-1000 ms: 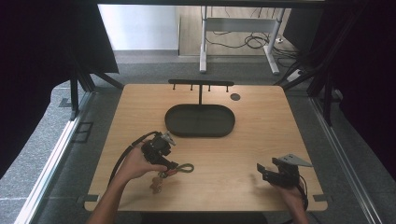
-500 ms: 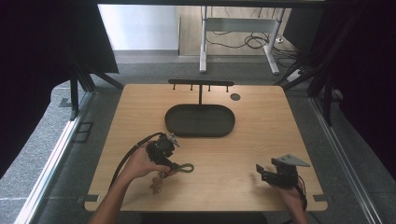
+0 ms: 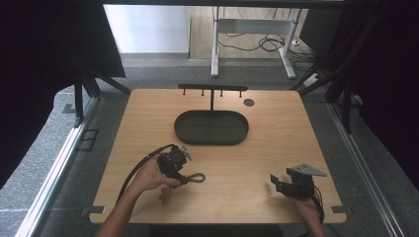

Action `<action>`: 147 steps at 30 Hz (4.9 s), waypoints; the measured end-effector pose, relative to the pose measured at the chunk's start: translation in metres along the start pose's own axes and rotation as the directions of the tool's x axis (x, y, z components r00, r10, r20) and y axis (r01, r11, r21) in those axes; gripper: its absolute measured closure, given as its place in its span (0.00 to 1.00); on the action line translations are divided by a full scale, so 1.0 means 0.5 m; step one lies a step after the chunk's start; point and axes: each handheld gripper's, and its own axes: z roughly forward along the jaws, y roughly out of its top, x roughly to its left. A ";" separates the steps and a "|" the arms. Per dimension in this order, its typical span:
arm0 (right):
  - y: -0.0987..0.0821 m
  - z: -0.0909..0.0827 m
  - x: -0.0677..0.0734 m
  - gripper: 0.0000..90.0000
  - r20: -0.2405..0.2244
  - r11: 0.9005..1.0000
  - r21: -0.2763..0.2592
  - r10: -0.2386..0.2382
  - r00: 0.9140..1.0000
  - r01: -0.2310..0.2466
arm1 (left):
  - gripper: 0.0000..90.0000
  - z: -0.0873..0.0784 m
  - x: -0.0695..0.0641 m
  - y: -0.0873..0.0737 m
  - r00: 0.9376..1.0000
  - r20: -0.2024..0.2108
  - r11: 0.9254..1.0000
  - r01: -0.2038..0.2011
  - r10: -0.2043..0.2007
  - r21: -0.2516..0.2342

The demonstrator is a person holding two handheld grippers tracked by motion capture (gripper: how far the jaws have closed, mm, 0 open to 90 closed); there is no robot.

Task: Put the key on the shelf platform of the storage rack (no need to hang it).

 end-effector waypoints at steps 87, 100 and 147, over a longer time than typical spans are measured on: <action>-0.009 0.028 0.019 0.30 0.030 0.995 0.078 -0.066 0.997 0.063 | 0.73 -0.060 0.016 -0.007 0.999 0.007 0.999 -0.040 0.040 -0.011; -0.008 0.030 0.023 0.28 0.029 0.995 0.081 -0.068 0.997 0.065 | 0.73 -0.055 0.011 0.005 0.998 0.008 0.998 -0.058 0.058 -0.005; -0.005 0.034 0.022 0.25 0.028 0.994 0.086 -0.069 0.997 0.066 | 0.74 -0.072 0.027 0.030 0.999 0.001 0.999 -0.051 0.051 -0.017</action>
